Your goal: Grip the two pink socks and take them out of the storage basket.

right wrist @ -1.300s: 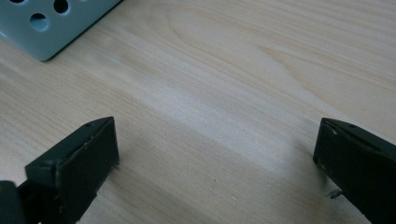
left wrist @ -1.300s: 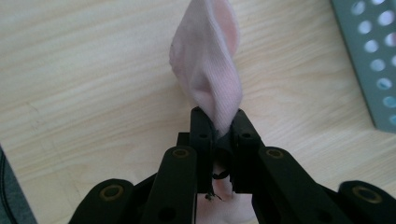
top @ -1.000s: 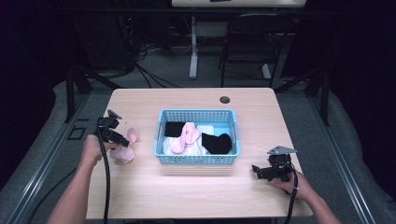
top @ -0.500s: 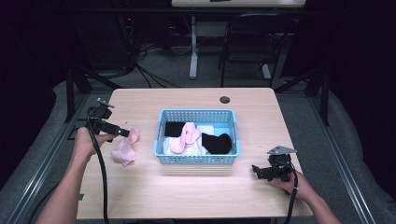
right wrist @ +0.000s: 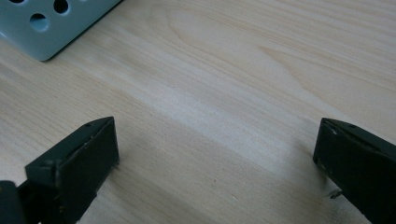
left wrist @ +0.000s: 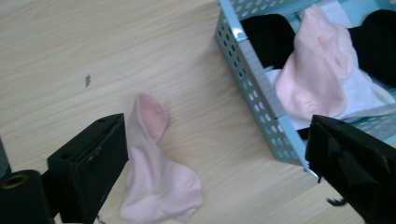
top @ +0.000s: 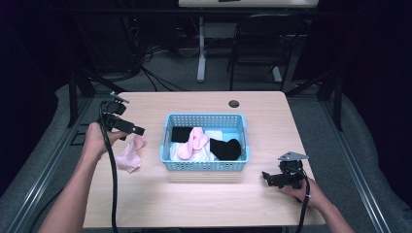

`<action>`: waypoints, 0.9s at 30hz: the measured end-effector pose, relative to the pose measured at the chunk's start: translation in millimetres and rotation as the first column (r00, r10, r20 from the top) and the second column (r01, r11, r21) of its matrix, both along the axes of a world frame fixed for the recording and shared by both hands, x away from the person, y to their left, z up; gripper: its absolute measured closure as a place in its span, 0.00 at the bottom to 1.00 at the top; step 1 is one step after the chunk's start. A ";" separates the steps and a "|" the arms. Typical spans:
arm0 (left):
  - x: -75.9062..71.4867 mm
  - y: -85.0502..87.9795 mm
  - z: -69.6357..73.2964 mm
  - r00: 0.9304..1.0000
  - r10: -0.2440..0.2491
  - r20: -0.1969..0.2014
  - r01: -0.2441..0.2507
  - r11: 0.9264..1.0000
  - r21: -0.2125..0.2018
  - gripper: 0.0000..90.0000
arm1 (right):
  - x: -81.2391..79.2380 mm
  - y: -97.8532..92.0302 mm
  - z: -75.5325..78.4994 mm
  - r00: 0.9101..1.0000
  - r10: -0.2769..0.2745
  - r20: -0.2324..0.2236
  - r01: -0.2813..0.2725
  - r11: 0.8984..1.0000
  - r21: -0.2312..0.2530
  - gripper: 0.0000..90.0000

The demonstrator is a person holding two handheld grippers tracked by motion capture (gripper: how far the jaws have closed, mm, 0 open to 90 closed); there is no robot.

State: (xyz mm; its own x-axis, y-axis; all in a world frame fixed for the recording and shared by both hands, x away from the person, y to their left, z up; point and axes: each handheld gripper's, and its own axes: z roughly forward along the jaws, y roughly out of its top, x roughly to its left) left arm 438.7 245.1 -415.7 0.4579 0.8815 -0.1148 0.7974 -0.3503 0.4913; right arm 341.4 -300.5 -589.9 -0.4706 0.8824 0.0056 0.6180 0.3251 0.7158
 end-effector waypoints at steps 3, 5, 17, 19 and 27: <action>2.0 -11.8 3.8 1.000 -0.022 0.009 0.022 1.000 0.000 0.03 | 0.0 0.0 0.0 1.000 0.000 0.000 0.000 1.000 0.000 0.00; 4.4 -23.6 6.6 0.999 -0.045 0.014 0.044 0.999 0.007 0.03 | 0.0 0.0 0.0 1.000 0.000 0.000 0.000 1.000 0.000 0.00; 13.8 -77.9 7.8 0.990 -0.138 0.016 0.137 0.990 0.009 0.05 | 0.0 0.0 0.0 1.000 0.000 0.000 0.000 1.000 0.001 0.00; 15.5 -86.0 4.7 0.989 -0.149 0.007 0.149 0.989 0.004 0.05 | 0.0 0.0 0.0 1.000 0.000 0.000 0.000 1.000 0.000 0.00; 20.7 -115.5 -12.0 0.982 -0.187 -0.018 0.187 0.982 0.008 0.06 | 0.1 -0.1 0.0 1.000 0.001 0.000 -0.001 1.000 0.001 0.00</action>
State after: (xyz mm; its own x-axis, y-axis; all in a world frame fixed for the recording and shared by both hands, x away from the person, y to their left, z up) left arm 459.4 129.6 -427.7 0.6131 0.7814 -0.1163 0.7256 -0.4988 0.4740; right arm 341.5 -300.5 -590.0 -0.4712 0.8820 0.0060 0.6177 0.3251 0.7160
